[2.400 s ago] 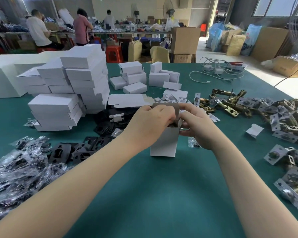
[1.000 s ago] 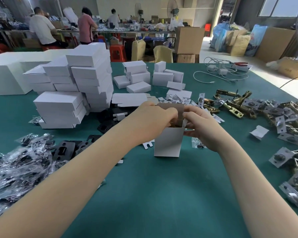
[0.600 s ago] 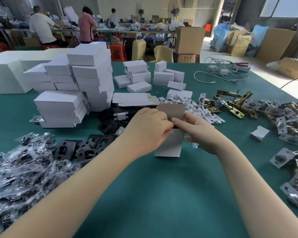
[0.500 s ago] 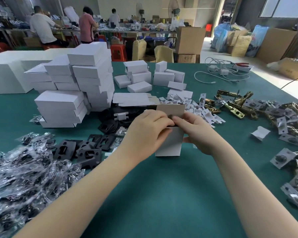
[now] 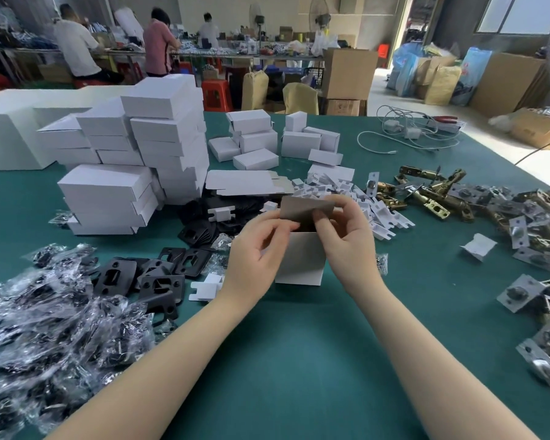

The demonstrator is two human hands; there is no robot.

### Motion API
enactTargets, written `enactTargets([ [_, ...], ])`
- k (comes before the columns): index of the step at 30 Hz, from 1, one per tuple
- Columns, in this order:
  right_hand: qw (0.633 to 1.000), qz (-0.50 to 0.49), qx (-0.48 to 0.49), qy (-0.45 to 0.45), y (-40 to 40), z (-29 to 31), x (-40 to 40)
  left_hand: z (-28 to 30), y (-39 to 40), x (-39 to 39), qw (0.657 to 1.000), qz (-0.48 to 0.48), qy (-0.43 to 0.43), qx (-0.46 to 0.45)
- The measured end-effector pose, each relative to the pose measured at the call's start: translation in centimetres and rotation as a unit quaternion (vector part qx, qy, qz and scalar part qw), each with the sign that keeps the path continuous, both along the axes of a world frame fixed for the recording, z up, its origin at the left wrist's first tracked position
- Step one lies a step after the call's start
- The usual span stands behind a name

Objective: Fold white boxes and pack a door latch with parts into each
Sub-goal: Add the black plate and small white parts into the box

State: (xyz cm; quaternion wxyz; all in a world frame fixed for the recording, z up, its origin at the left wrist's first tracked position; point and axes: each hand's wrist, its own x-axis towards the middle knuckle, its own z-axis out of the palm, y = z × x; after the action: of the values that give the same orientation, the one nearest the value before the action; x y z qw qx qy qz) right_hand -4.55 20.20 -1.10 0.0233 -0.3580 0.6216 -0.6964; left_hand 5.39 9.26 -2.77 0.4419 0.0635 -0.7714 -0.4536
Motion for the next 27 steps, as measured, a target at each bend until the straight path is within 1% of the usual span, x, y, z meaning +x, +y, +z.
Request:
enactTargets([
  [3,0.999,0.022,0.019,0.042,0.7,0.6,-0.6,0.4,0.1,-0.3,0.993,-0.045,0.034,0.101],
  [5,0.998,0.043,0.025,0.035,1.1,1.0,-0.9,0.4,0.1,-0.3,0.980,-0.080,0.055,0.175],
  [6,0.998,0.051,0.026,0.029,1.3,1.0,-1.0,0.4,0.2,-0.2,0.975,-0.092,0.058,0.194],
  [7,0.998,0.054,0.030,0.025,1.4,1.0,-1.0,0.4,0.2,-0.1,0.975,-0.096,0.053,0.193],
  [8,0.998,0.051,0.035,0.023,1.5,1.0,-1.0,0.5,0.0,0.0,0.982,-0.092,0.040,0.163],
  [10,0.998,0.055,0.040,0.015,1.6,0.9,-1.2,0.6,-0.6,0.1,0.996,-0.074,0.013,0.039],
  [11,0.997,0.064,0.042,0.011,1.6,0.9,-1.3,0.6,-0.9,0.1,0.997,-0.070,0.005,-0.019],
  [12,0.996,0.070,0.050,0.013,1.7,0.7,-1.4,0.5,-1.2,0.1,0.996,-0.072,-0.003,-0.053],
  [15,0.993,0.059,0.076,0.063,1.7,0.1,-1.5,0.2,-1.9,0.4,0.992,-0.082,-0.029,-0.096],
  [20,0.974,0.013,0.079,0.210,1.7,-0.7,-1.3,-0.1,-2.1,0.1,0.992,-0.063,-0.026,-0.105],
  [22,0.968,0.005,0.078,0.239,1.7,-0.9,-1.4,-0.1,-2.0,0.0,0.993,-0.052,-0.013,-0.108],
  [24,0.972,-0.007,0.074,0.221,1.6,-0.9,-1.3,0.0,-1.8,-0.1,0.994,-0.049,-0.005,-0.103],
  [25,0.977,-0.014,0.068,0.200,1.5,-0.9,-1.2,0.2,-1.6,-0.1,0.995,-0.052,-0.003,-0.082],
  [27,0.985,-0.023,0.047,0.163,1.2,-0.6,-1.0,0.7,-1.1,0.1,0.997,-0.072,-0.003,-0.007],
])
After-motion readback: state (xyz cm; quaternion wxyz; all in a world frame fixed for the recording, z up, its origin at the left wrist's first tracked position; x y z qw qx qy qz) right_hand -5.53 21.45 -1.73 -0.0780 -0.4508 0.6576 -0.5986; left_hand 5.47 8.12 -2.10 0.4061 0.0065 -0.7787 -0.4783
